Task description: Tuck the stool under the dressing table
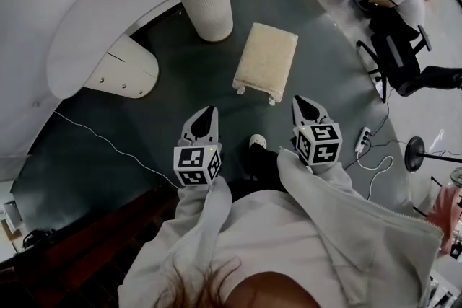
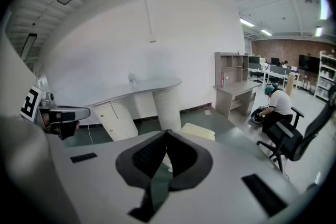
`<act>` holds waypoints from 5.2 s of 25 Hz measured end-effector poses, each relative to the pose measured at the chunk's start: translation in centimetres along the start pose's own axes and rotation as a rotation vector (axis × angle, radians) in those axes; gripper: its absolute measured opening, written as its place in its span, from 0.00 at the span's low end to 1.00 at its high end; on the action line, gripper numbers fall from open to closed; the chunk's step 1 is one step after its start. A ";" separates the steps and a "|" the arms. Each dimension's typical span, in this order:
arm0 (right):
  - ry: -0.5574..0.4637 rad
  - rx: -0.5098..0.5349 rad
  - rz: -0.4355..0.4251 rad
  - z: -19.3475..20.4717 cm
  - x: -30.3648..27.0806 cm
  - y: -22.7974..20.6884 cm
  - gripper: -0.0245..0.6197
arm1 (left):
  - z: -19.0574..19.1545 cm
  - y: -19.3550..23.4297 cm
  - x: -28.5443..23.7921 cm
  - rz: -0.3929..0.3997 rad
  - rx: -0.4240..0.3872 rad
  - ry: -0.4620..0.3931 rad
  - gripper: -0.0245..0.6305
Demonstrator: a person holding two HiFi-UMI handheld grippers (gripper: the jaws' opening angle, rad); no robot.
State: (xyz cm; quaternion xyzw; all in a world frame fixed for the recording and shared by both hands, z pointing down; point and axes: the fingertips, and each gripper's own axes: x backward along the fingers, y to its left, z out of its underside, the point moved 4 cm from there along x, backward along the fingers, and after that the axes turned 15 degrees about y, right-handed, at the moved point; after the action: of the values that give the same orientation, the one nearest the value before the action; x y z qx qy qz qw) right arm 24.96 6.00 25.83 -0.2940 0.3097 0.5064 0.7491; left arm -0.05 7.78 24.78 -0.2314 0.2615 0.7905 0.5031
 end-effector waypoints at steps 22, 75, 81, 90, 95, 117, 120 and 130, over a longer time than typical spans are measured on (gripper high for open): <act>0.021 -0.037 -0.017 2.0 -4.8 -4.4 0.12 | 0.4 -0.1 -8.8 0.094 -0.137 0.139 0.07; 0.554 -0.077 -0.017 17.1 -37.9 -11.6 0.65 | 18.6 8.5 -44.6 0.298 -0.635 0.731 0.45; 0.547 -0.086 -0.009 16.8 -37.9 -11.4 0.62 | 18.5 8.2 -44.6 0.289 -0.651 0.728 0.45; 0.562 -0.037 0.016 17.0 -37.8 -11.4 0.58 | 18.7 7.4 -44.4 0.239 -0.617 0.721 0.41; 0.576 0.005 0.006 16.3 -38.4 -10.8 0.57 | 18.7 8.3 -43.9 0.207 -0.578 0.737 0.40; 0.623 0.208 -0.093 13.5 -41.9 -6.2 0.57 | 20.9 13.6 -39.9 0.069 -0.347 0.732 0.39; 0.619 0.224 -0.109 13.1 -42.6 -4.9 0.57 | 21.1 15.0 -39.3 0.050 -0.331 0.735 0.39; 0.642 0.315 -0.174 11.8 -44.7 -0.3 0.57 | 22.5 19.4 -36.7 -0.016 -0.242 0.759 0.39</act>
State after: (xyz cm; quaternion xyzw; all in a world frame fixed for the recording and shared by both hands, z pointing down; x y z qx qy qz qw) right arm 13.99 -10.98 67.45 -0.3442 0.5770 0.2687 0.6902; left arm -5.92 -9.38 68.35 -0.5667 0.3320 0.6699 0.3461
